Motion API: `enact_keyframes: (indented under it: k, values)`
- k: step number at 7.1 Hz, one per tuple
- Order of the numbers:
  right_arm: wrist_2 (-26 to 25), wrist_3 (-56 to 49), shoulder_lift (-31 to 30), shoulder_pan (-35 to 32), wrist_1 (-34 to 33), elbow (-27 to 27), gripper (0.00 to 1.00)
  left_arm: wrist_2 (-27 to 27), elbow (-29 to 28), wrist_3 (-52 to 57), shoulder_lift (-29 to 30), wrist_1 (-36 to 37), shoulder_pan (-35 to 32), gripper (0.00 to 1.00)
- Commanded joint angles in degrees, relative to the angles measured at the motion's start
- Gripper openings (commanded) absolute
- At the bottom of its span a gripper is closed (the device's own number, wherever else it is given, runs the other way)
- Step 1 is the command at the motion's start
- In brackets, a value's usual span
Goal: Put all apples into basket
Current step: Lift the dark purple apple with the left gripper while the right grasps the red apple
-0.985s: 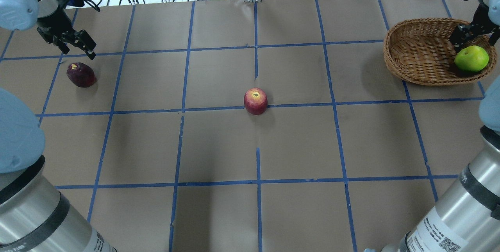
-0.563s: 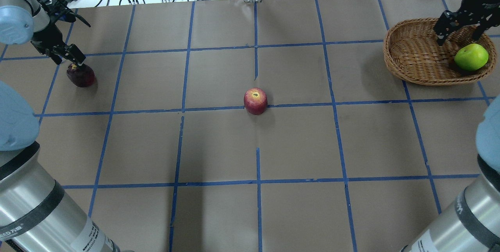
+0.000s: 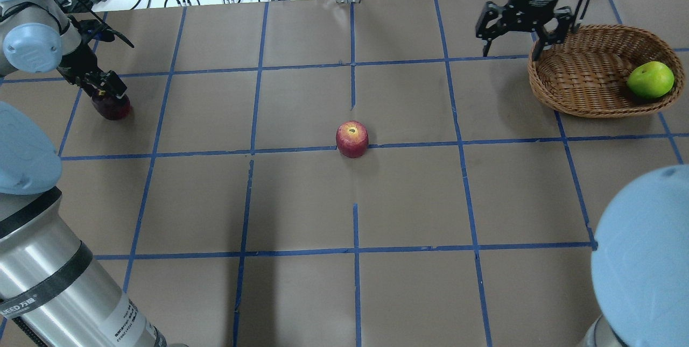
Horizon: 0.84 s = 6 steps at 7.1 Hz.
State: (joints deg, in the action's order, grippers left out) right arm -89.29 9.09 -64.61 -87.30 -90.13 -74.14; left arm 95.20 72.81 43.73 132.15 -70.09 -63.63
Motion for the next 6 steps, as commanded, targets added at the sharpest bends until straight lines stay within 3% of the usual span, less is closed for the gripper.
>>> enact_keyframes:
  k: [1, 2, 4, 6]
  values:
    - [5.1, 8.2, 0.5, -7.3, -0.4, -0.2, 1.00, -0.2, 0.1, -0.1, 0.0, 0.0, -0.2, 0.51]
    - [5.7, 10.6, 1.5, -10.6, -0.9, -0.7, 1.00, -0.1, -0.2, -0.7, -1.0, -0.9, -1.0, 0.50]
    - [6.4, 21.0, 4.6, -16.0, -11.2, -4.3, 1.00, -0.2, -0.7, -6.8, -4.7, -7.6, -6.5, 0.50]
    - [9.3, 23.0, 5.4, -18.5, -17.2, -8.9, 1.00, -1.7, 0.1, -17.9, -7.6, -11.8, -11.1, 0.50]
